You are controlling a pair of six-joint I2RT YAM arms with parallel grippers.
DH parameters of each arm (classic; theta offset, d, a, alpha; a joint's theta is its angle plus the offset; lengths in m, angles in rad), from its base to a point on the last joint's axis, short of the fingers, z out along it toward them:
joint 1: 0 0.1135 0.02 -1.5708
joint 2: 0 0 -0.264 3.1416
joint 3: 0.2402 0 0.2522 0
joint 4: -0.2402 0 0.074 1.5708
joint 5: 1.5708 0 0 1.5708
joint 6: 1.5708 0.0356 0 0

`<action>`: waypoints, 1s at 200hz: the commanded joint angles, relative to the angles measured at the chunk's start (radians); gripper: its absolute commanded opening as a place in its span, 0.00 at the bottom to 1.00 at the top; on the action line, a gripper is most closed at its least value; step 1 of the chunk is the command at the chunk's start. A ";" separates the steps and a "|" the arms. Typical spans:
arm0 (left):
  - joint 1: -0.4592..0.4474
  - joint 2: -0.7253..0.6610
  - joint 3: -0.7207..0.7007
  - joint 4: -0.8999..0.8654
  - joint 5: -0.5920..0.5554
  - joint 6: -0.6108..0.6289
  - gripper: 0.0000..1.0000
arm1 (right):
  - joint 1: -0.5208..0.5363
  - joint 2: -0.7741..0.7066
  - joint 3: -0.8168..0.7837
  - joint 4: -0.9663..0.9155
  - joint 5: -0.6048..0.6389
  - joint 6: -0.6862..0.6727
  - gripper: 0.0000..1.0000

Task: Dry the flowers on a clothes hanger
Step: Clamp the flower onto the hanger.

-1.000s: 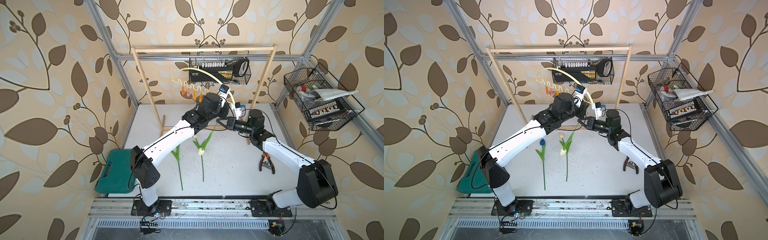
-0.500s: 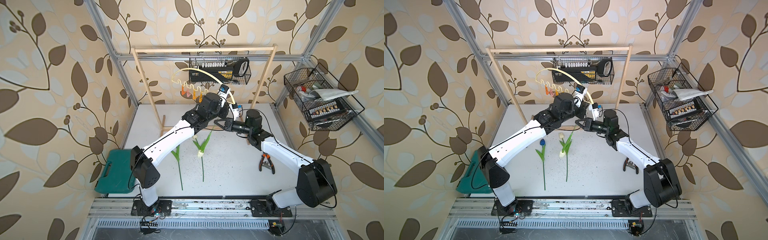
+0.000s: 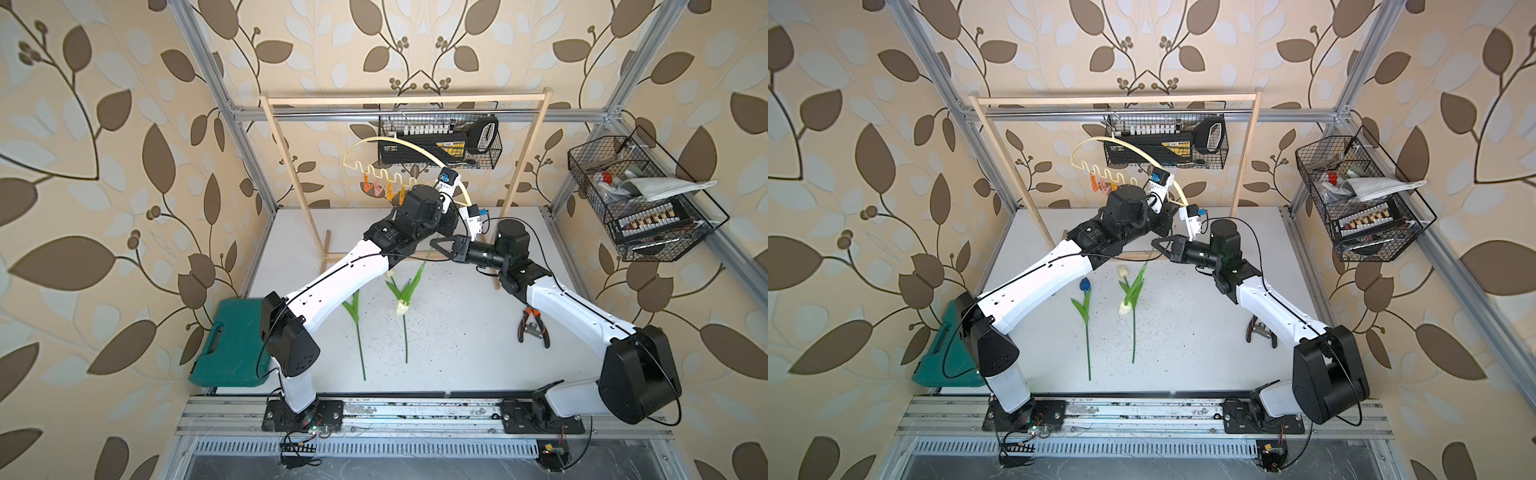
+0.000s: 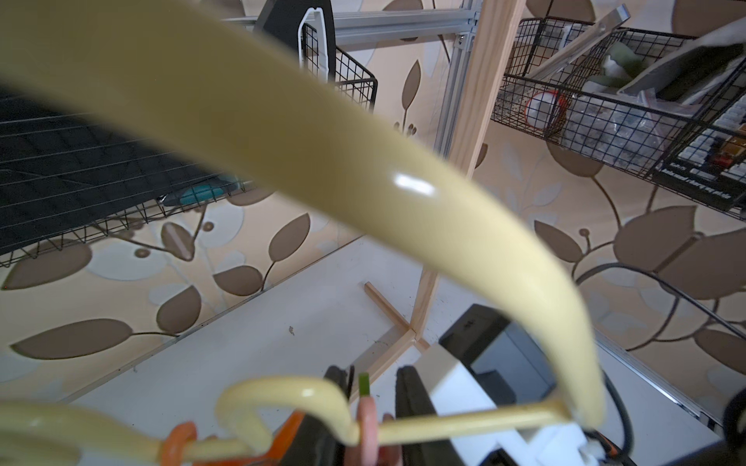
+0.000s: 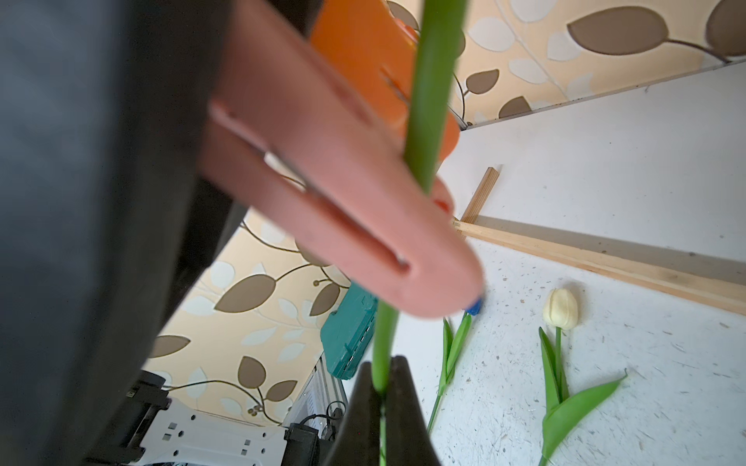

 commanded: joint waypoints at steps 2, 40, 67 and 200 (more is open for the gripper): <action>0.003 -0.044 -0.012 0.020 -0.003 -0.010 0.24 | 0.003 -0.022 -0.009 0.040 -0.018 -0.007 0.00; 0.004 -0.048 -0.012 0.020 -0.004 -0.011 0.24 | 0.002 -0.017 -0.008 0.054 -0.021 0.005 0.00; 0.004 -0.049 -0.013 0.020 -0.005 -0.011 0.31 | 0.002 -0.023 -0.005 0.054 -0.021 0.007 0.00; 0.004 -0.073 -0.005 -0.011 0.004 -0.023 0.70 | 0.002 0.029 0.015 -0.016 0.010 -0.031 0.00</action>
